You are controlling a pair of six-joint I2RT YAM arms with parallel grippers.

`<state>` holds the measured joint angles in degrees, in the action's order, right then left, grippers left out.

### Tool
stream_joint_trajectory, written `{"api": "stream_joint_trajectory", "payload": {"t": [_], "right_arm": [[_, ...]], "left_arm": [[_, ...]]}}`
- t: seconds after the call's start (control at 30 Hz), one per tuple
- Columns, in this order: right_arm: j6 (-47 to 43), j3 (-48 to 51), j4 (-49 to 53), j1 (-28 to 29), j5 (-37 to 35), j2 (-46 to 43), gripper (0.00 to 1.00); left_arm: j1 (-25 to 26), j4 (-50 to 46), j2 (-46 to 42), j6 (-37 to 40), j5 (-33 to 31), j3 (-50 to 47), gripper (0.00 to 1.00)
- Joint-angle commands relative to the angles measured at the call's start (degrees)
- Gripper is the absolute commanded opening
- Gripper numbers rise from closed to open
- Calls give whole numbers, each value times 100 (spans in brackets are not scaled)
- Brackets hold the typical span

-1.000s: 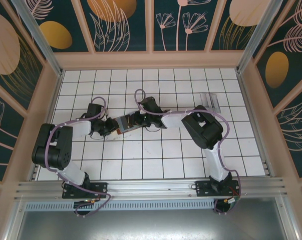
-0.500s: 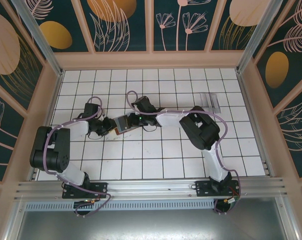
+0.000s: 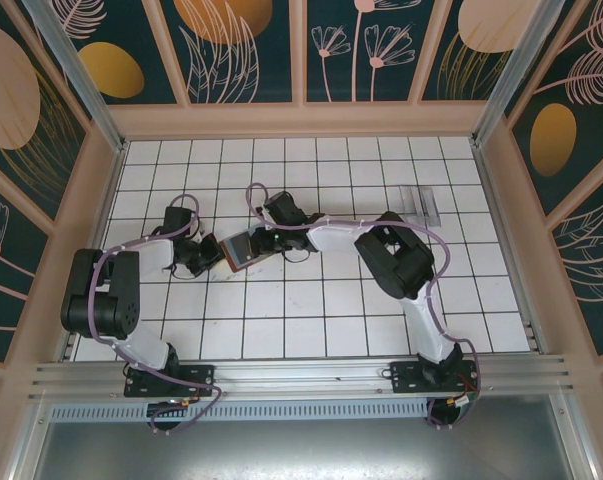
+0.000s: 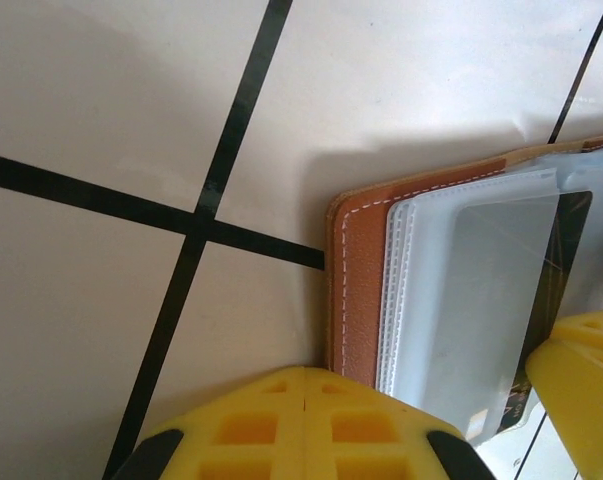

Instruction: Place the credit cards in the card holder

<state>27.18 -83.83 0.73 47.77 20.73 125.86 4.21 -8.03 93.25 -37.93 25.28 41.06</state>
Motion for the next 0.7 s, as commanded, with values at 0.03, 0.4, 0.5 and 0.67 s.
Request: {"api": "stream_joint_trajectory", "payload": {"t": [0.03,0.4,0.5,0.67], "right_arm": [[-336,-399,304,213,199,279,13],[-795,-426,440,259,371,192,15],[-1315,-460,563,259,682,149,15],[-2065,-518,929,207,920,124,14]], "left_arm": [[10,-67,154,100,-118,84,0],[10,-167,84,206,-159,183,0],[10,-333,190,322,-90,359,0],[6,-463,136,429,-271,423,0]]}}
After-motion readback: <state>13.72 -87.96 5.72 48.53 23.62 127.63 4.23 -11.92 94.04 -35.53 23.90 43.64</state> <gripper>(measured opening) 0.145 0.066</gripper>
